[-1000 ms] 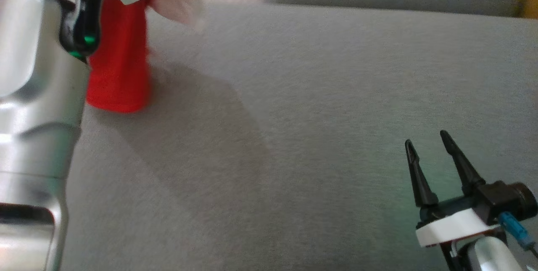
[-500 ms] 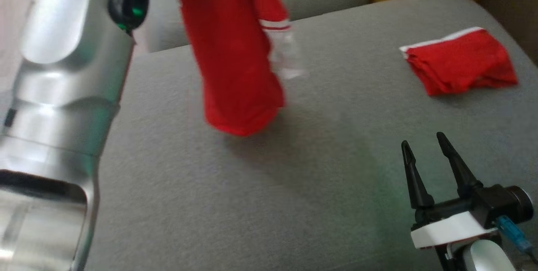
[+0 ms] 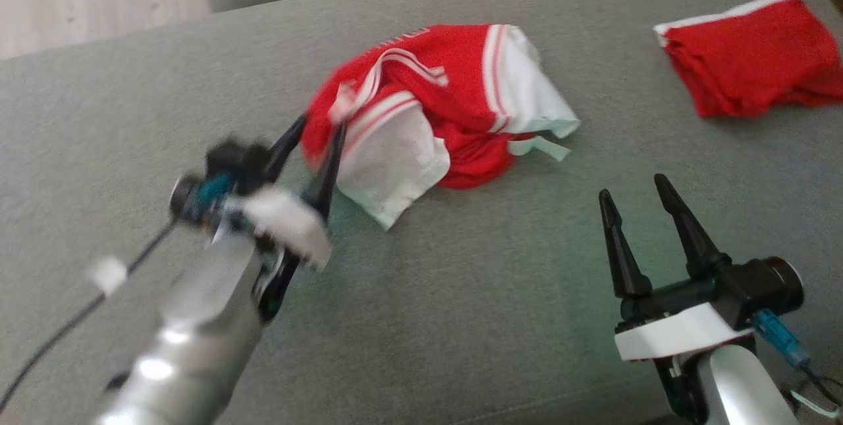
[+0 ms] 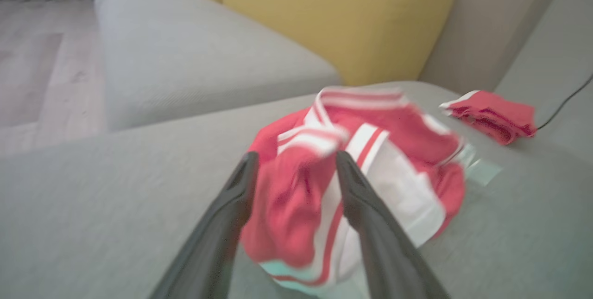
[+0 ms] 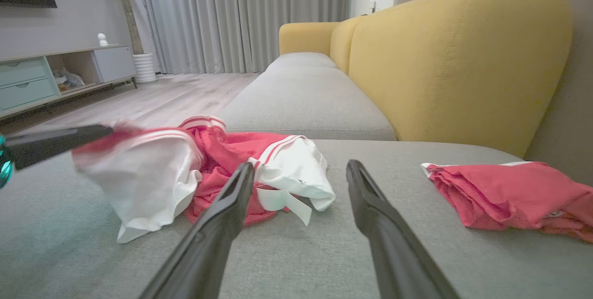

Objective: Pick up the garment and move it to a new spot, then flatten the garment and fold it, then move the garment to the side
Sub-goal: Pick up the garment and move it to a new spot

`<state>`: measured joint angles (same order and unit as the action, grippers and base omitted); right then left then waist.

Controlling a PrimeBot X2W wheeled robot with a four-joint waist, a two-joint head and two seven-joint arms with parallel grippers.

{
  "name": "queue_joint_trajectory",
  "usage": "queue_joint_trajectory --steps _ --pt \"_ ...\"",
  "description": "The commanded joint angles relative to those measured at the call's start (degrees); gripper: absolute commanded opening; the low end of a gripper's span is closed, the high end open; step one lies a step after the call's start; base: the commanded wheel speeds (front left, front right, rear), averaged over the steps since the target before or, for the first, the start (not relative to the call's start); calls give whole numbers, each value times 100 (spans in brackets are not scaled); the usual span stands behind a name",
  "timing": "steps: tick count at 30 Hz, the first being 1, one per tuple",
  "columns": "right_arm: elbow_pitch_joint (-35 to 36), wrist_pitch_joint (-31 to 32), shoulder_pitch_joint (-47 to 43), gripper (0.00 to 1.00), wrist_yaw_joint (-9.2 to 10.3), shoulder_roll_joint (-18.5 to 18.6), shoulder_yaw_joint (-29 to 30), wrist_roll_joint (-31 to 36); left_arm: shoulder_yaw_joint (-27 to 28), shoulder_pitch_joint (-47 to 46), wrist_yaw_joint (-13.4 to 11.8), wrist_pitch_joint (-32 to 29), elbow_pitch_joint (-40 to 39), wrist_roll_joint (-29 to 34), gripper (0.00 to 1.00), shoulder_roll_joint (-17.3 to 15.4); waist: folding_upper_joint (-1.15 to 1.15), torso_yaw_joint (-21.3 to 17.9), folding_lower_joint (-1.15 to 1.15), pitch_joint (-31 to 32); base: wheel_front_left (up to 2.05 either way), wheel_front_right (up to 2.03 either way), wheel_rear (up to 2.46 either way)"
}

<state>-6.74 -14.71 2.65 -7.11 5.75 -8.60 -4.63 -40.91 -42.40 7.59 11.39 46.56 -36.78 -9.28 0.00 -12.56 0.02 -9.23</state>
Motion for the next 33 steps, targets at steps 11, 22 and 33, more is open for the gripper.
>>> queue_joint_trajectory --steps 11,22,33 --pt "-102 -29 -392 100 -37 41 122 -73 2556 2868 -988 359 -2124 1101 100 318 0 996 -2 786 0 0 0" --pt "-119 -29 -1274 100 -37 -194 595 -102 3146 5253 -1100 360 -4147 1861 100 637 0 1677 -2 1527 0 0 0" --pt "-172 -29 -1539 100 -37 -279 596 -163 3221 5670 -1183 361 -4324 2102 100 639 0 1739 -2 1773 0 0 0"
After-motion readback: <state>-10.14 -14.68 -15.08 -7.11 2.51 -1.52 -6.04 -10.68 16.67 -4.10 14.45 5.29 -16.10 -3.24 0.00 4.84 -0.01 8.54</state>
